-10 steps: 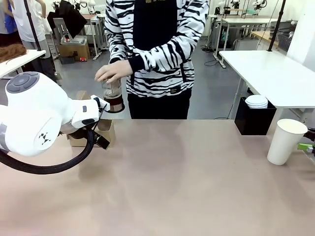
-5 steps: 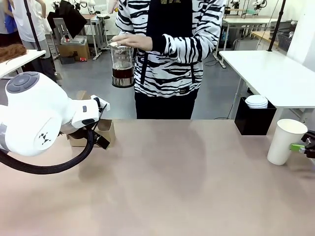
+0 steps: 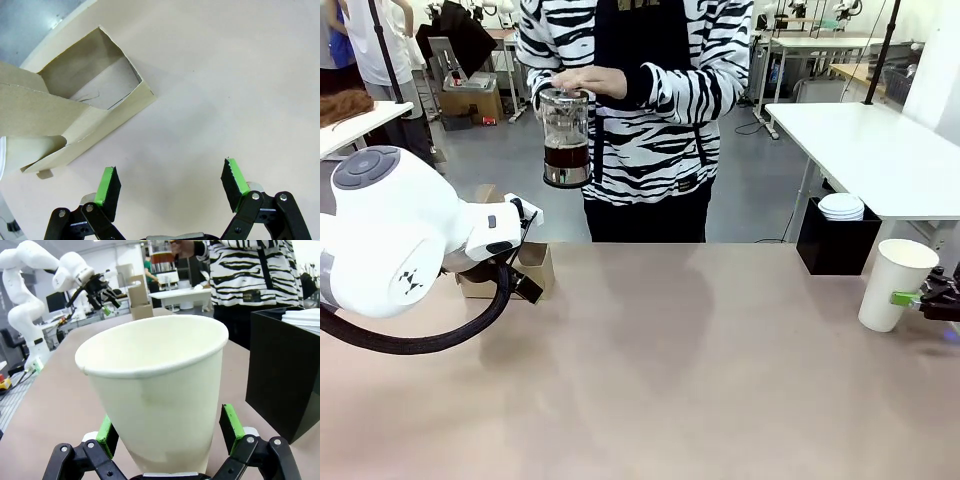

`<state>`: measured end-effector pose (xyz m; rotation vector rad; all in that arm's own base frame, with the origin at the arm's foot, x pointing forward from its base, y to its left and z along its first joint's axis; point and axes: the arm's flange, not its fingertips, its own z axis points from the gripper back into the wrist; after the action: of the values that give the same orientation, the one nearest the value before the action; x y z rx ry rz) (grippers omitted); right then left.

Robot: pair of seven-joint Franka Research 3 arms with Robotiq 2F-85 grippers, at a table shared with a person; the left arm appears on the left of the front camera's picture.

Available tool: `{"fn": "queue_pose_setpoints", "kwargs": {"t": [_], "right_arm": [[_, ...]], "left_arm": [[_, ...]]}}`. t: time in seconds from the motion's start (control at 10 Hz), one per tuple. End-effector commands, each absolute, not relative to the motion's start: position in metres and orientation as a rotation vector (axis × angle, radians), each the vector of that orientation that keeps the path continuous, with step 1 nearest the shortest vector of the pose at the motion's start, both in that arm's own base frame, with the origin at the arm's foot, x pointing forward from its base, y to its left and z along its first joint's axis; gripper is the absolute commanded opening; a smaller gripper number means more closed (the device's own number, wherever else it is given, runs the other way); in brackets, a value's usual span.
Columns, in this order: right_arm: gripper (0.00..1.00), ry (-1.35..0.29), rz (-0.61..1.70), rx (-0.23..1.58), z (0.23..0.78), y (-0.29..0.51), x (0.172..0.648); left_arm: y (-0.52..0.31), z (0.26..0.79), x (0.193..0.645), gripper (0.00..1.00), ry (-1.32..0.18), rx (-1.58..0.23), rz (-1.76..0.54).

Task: Pour a drink into a cup and package it in a carrier.
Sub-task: Pick up the 600 ml Paper Cup and place it in the middle top area of the table.

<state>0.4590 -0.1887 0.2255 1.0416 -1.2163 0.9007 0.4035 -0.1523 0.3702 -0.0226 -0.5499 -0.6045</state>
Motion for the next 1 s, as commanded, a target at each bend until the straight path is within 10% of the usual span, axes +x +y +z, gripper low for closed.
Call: {"fn": "queue_pose_setpoints", "kwargs": {"t": [0.0,0.4,0.9], "right_arm": [[1.00,-1.196,0.889,1.064,0.2286,-0.1864,0.4660],[0.81,-1.167,0.922,1.091,0.2299,-0.1860,0.4651],[0.81,-1.202,0.913,1.052,0.2246,-0.1850,0.4599]], "left_arm": [[-0.1518,0.3705,0.4034,1.00,-0.550,-0.025,-0.604],[-0.1518,0.3705,0.4034,1.00,-0.550,-0.025,-0.604],[-0.1518,0.3705,0.4034,1.00,-0.550,-0.025,-0.604]]}}
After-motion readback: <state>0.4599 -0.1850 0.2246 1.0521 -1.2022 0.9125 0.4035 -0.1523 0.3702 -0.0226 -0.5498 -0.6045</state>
